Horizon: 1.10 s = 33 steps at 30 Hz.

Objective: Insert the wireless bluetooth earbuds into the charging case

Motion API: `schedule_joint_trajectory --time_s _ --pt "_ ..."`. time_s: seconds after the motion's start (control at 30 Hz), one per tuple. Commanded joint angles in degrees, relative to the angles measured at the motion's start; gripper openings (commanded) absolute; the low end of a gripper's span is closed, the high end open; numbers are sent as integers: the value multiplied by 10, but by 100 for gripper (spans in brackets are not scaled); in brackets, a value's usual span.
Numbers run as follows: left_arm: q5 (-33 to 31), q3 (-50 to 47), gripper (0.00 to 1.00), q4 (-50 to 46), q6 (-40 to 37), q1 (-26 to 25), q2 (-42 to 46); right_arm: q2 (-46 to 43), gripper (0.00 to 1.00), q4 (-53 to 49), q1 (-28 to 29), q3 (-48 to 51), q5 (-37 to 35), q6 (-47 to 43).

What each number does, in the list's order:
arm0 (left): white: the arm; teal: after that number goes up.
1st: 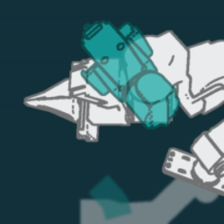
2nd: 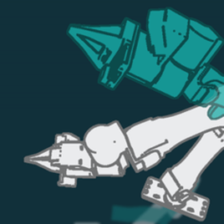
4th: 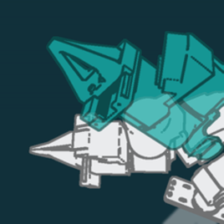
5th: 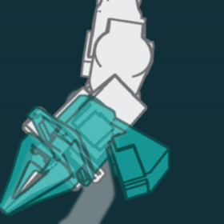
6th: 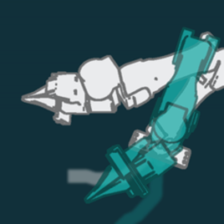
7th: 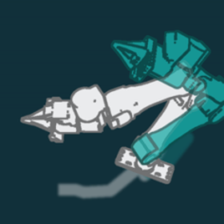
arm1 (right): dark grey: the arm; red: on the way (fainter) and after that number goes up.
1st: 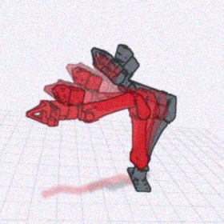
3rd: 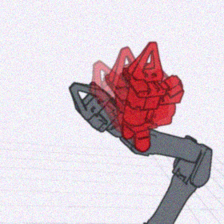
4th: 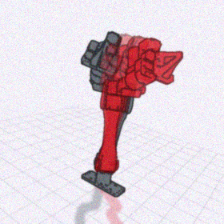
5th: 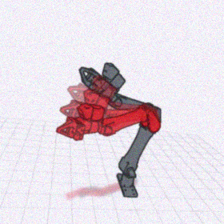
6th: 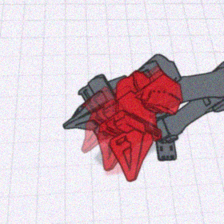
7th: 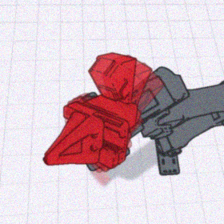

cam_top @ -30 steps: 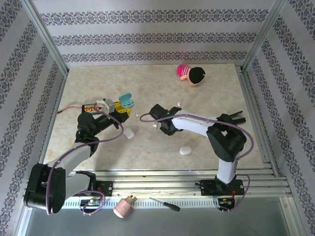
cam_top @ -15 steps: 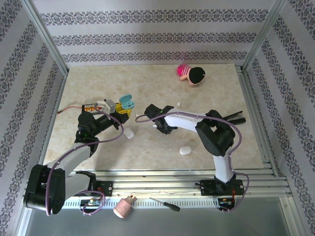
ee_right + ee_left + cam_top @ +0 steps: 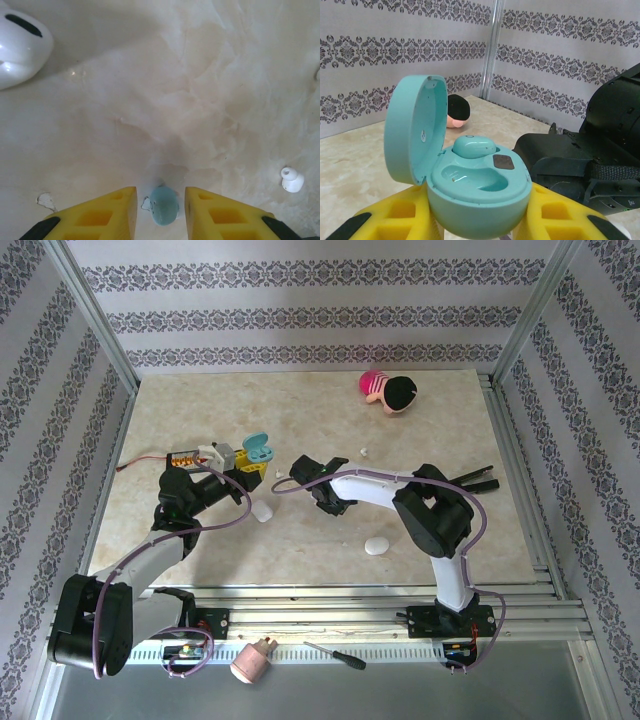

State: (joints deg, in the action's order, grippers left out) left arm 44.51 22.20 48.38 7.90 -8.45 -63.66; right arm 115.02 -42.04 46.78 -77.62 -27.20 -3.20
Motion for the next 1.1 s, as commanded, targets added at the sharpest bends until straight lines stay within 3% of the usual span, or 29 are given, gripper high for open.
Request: schedule_joint_trajectory --time_s 0.0,0.87,1.07 --pt "1 3 27 3 -10 9 5 -13 32 -23 7 -4 -13 -1" --pt "3 0 27 9 -8 8 5 16 27 -12 -1 29 -25 10" --pt "3 -1 27 10 -9 8 4 13 21 -6 -5 32 -26 10"
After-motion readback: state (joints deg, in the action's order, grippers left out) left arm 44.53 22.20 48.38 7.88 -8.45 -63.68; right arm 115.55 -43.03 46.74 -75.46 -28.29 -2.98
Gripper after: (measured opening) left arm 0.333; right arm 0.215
